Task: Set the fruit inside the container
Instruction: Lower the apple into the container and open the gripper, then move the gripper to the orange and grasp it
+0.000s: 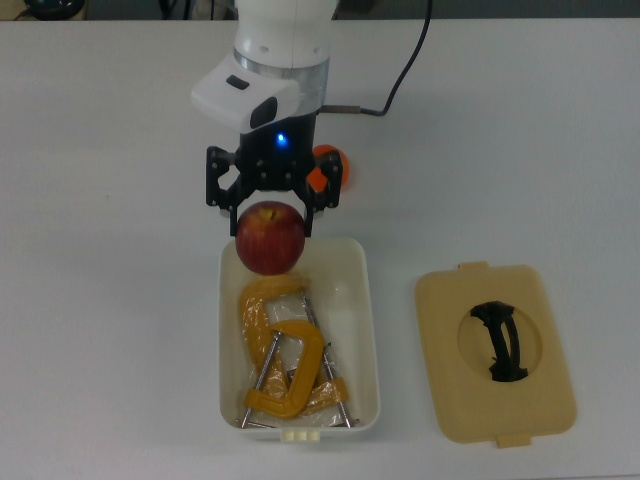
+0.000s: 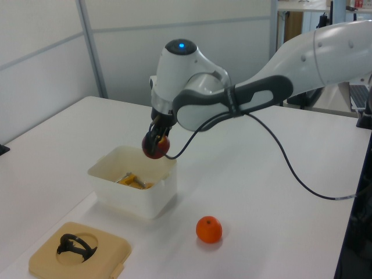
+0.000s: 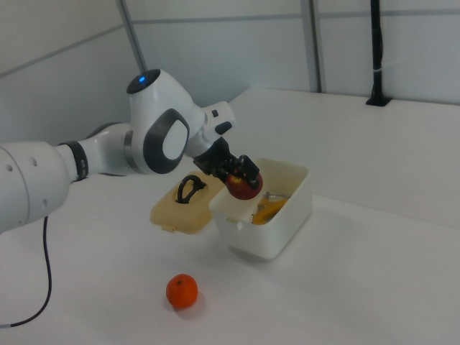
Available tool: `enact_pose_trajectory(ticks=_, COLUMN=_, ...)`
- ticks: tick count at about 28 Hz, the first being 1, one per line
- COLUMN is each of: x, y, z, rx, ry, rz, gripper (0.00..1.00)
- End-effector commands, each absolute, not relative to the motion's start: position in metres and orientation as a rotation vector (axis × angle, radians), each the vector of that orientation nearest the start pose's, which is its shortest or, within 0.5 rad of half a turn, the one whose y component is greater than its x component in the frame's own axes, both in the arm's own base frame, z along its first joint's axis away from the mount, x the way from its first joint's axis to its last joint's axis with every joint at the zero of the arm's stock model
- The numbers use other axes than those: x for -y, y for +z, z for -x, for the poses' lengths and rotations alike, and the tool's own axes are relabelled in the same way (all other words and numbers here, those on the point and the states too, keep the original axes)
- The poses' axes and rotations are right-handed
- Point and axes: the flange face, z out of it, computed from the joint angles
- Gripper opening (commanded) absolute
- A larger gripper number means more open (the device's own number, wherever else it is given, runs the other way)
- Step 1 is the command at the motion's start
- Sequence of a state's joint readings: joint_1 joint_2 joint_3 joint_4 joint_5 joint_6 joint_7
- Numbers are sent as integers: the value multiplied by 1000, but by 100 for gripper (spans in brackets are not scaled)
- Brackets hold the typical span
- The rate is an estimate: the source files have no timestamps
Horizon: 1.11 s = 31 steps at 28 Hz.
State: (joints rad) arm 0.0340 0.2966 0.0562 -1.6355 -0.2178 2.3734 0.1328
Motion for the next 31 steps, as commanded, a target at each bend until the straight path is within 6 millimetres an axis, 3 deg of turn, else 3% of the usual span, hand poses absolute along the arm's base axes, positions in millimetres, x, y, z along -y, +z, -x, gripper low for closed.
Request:
enact_pose_trajectory(ticks=1, x=-70, y=478, z=-694, rx=58, ry=-846, rz=3160, gripper=45)
enact_pose_trajectory(ticks=2, x=-70, y=474, z=-694, rx=38, ry=-837, rz=3161, gripper=60)
enact_pose_trajectory(ticks=3, x=-70, y=469, z=-694, rx=0, ry=-825, rz=3159, gripper=100)
enact_pose_trajectory(ticks=9, x=-80, y=453, z=-685, rx=-54, ry=-715, rz=3174, gripper=100)
enact_pose_trajectory(ticks=15, x=-91, y=459, z=-661, rx=-117, ry=-461, rz=3210, gripper=100)
enact_pose_trajectory(ticks=22, x=-103, y=463, z=-619, rx=75, ry=-91, rz=3209, gripper=100)
enact_pose_trajectory(ticks=26, x=-113, y=445, z=-605, rx=169, ry=52, rz=3216, gripper=100)
enact_pose_trajectory(ticks=31, x=-125, y=402, z=-585, rx=272, ry=190, rz=3219, gripper=100)
